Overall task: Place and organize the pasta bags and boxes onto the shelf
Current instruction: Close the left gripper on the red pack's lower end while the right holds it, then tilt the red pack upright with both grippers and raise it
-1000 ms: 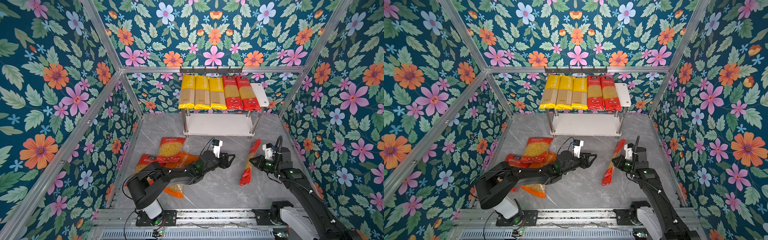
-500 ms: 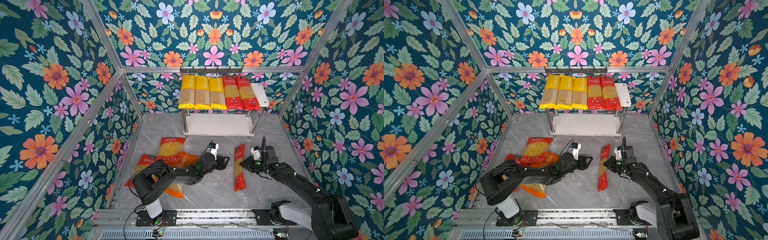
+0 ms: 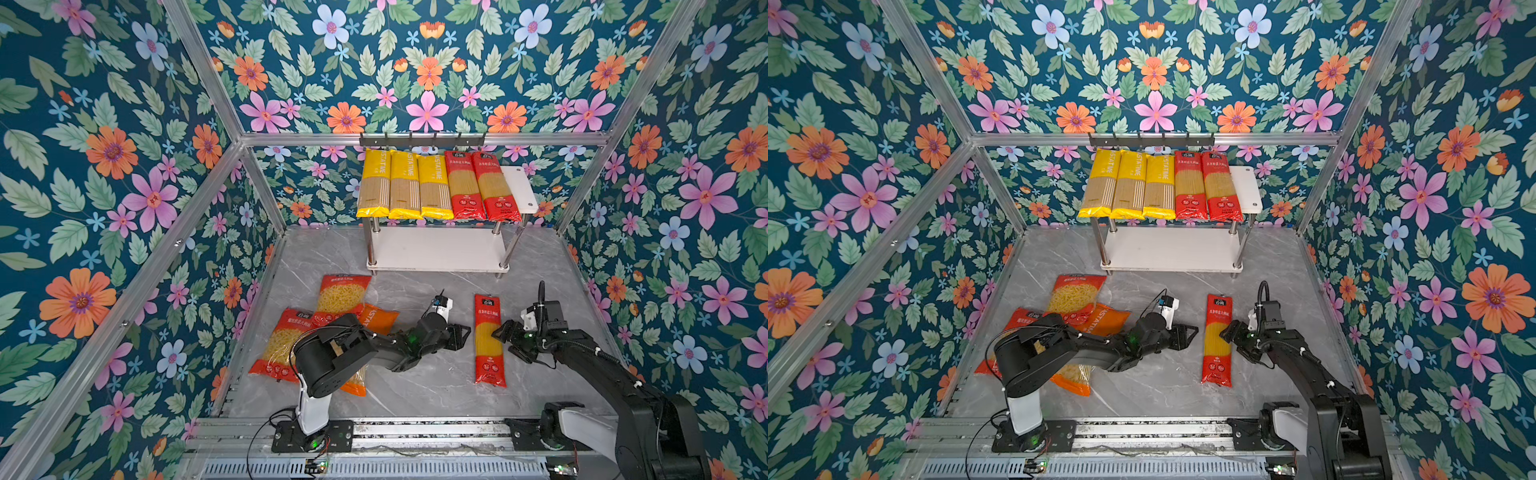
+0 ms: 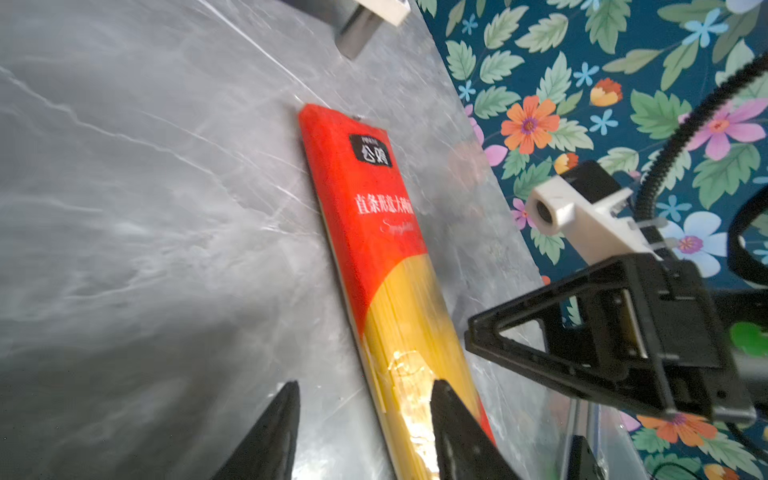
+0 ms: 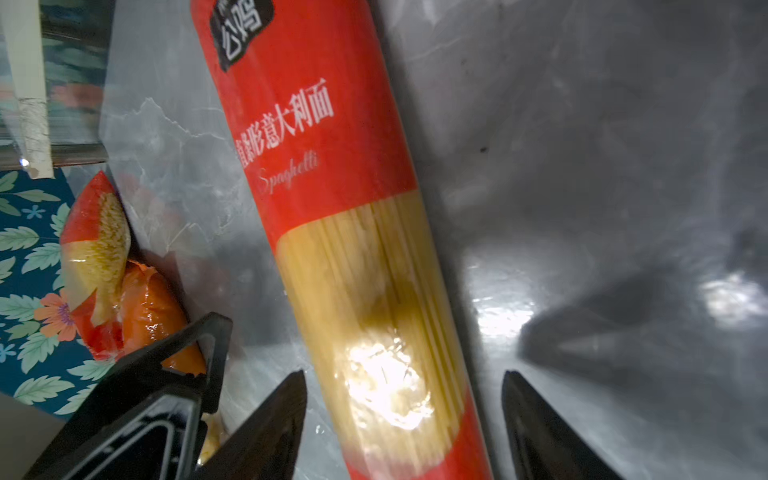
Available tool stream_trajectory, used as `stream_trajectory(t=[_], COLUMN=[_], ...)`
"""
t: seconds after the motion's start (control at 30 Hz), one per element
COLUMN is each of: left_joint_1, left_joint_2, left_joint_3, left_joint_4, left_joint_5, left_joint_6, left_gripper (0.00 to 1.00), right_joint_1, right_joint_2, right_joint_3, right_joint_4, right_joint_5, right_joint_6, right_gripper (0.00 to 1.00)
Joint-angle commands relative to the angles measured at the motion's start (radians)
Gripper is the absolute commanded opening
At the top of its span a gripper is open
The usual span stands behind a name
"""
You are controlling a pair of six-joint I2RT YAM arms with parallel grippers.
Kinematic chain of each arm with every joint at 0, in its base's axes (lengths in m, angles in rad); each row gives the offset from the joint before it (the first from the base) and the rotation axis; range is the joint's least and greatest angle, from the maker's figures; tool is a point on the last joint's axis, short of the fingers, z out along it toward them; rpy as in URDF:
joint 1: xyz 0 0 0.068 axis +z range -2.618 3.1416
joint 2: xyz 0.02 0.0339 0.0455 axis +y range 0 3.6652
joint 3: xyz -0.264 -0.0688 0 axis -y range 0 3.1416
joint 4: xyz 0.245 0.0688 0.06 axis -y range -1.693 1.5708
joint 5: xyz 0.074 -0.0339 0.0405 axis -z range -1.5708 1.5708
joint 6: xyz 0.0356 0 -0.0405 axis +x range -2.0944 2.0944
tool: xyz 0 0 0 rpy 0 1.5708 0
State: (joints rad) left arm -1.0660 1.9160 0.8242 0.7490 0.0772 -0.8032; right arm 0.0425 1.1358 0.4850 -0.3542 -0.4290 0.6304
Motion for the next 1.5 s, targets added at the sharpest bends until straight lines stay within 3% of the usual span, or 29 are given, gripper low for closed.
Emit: stream_trajectory(t=[0.0,0.2,0.43,0.63,0.77,1.0,1.23,1.37,1.47], left_joint_1=[-0.027,-0.042,-0.041,-0.029,-0.013,0.004,0.051,0.11,0.141], left_joint_2=[0.039,0.109,0.118,0.022,-0.064,-0.187,-0.294,-0.367,-0.441], left_joint_3=[0.037,0.065,0.063,0.001,-0.056,-0.132,-0.211,-0.265,-0.279], left_joint_4=[0.016,0.031,0.042,0.034,0.019,0.03,0.122,0.176,0.139], left_joint_5=[0.016,0.02,0.019,0.008,-0.008,-0.014,0.027,0.039,0.008], left_joint_6=[0.004,-0.033,-0.049,-0.017,-0.012,0.004,-0.036,-0.072,-0.034], left_gripper=[0.51,0.42,0.14,0.05,0.1,0.21,0.39,0.49,0.58], right_joint_1=[-0.006,-0.013,0.075,0.107,0.109,0.151,0.185,0.249,0.343], right_joint_2=[-0.015,0.054,0.153,0.082,0.011,-0.131,-0.227,-0.23,-0.222], right_joint_3=[-0.023,-0.068,-0.07,-0.113,-0.117,-0.124,-0.099,-0.047,-0.013], right_joint_4=[0.011,0.178,0.341,0.511,0.519,0.472,0.411,0.406,0.442], right_joint_5=[0.044,-0.109,-0.189,-0.227,-0.242,-0.245,-0.227,-0.192,-0.125], right_joint_6=[-0.028,-0.034,-0.008,0.038,0.029,0.005,0.017,0.037,0.038], right_gripper=[0.76,0.67,0.53,0.27,0.17,0.08,0.0,0.0,0.0])
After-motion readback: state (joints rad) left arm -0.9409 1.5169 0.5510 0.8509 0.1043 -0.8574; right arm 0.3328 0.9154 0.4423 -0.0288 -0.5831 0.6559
